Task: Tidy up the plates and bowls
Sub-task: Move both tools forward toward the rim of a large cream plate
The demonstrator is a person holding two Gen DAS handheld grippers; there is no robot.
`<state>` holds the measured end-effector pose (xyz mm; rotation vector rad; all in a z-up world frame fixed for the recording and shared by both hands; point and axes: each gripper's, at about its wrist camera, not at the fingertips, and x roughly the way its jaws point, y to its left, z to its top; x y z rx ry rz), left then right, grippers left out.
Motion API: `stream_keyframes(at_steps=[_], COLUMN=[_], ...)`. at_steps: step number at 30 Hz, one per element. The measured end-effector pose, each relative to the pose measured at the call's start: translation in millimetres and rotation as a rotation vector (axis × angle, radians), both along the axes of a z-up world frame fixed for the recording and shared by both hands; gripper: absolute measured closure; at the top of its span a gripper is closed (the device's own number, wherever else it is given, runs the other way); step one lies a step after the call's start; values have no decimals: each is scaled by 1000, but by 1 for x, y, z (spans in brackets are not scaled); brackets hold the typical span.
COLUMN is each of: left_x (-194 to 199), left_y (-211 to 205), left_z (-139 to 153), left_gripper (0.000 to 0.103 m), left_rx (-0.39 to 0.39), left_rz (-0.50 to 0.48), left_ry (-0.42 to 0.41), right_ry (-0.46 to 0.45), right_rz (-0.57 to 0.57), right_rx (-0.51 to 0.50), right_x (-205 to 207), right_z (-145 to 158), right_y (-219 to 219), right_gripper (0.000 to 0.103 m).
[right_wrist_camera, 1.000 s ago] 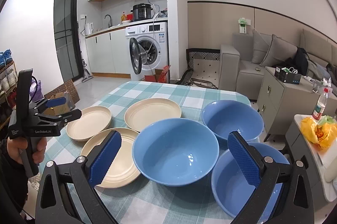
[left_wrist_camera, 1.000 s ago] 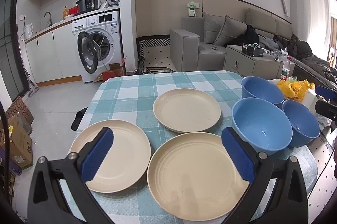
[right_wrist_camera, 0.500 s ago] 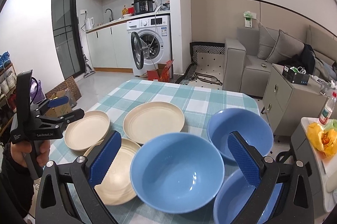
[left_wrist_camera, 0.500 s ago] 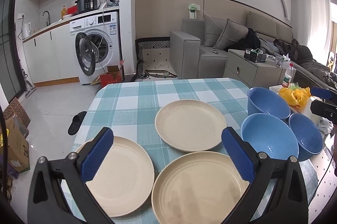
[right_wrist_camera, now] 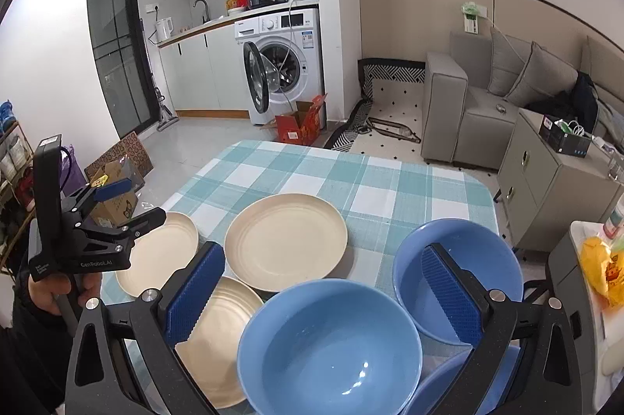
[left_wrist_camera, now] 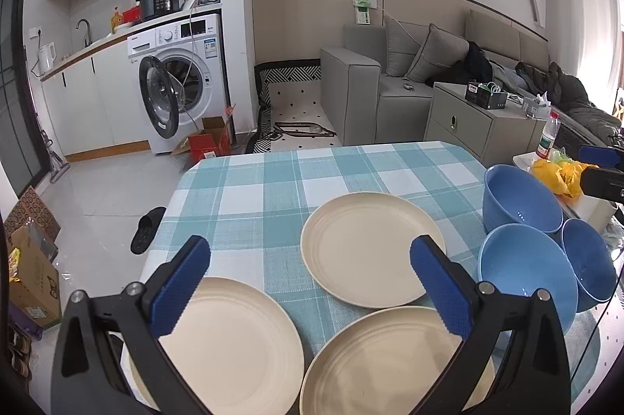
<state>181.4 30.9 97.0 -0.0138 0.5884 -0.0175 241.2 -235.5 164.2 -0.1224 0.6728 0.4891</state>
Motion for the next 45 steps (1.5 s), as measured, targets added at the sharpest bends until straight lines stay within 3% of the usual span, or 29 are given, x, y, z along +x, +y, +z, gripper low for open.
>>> stream_keyframes(at_steps=[11,40,45], left_x=[35,94,99], left_y=[6,10,9], left_z=[-16,-79,-87], left_gripper=[0,2,9], left_rx=[4,8,2], left_rz=[8,7,0], left_ry=[41,224,250], right_ry=[80,357,407], right_rz=[-27,-13,1], right_rx=[-45,-175,-208], right_x=[46,152,159], right_z=[-14,-109,-126], right_y=[17,71,78], right_gripper=[0,1,4])
